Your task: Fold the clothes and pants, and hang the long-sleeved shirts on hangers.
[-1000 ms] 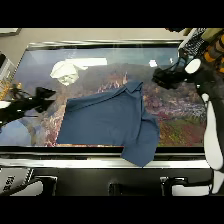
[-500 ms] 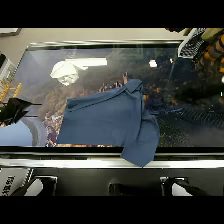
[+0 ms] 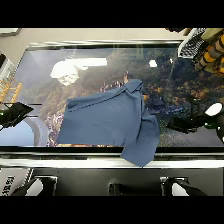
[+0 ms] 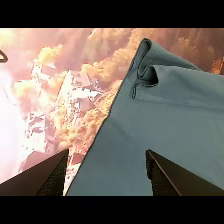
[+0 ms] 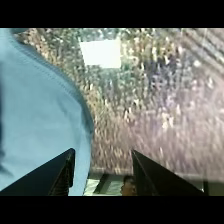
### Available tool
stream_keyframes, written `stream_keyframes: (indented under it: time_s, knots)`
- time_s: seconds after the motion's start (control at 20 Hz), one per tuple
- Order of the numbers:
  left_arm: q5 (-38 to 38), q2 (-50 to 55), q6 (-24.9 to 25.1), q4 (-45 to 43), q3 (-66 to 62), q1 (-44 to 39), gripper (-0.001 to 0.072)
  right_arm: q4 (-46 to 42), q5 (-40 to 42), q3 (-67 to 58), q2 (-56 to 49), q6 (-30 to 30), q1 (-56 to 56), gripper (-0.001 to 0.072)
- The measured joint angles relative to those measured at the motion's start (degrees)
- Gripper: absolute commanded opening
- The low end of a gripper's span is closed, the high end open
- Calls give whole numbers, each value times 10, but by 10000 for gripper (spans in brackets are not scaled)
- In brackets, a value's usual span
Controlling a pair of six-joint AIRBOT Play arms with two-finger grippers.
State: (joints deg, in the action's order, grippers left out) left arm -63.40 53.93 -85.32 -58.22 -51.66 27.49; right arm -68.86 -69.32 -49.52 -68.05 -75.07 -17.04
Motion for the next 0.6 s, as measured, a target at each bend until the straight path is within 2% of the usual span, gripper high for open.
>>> stream_keyframes:
  time_s: [0.3, 0.6]
  knots:
    - [1, 1, -2, -4, 0, 0, 549, 90, 32, 34, -61, 76, 0, 373]
    - [3, 1, -2, -5, 0, 0, 549, 118, 34, 39, -82, 106, 0, 377]
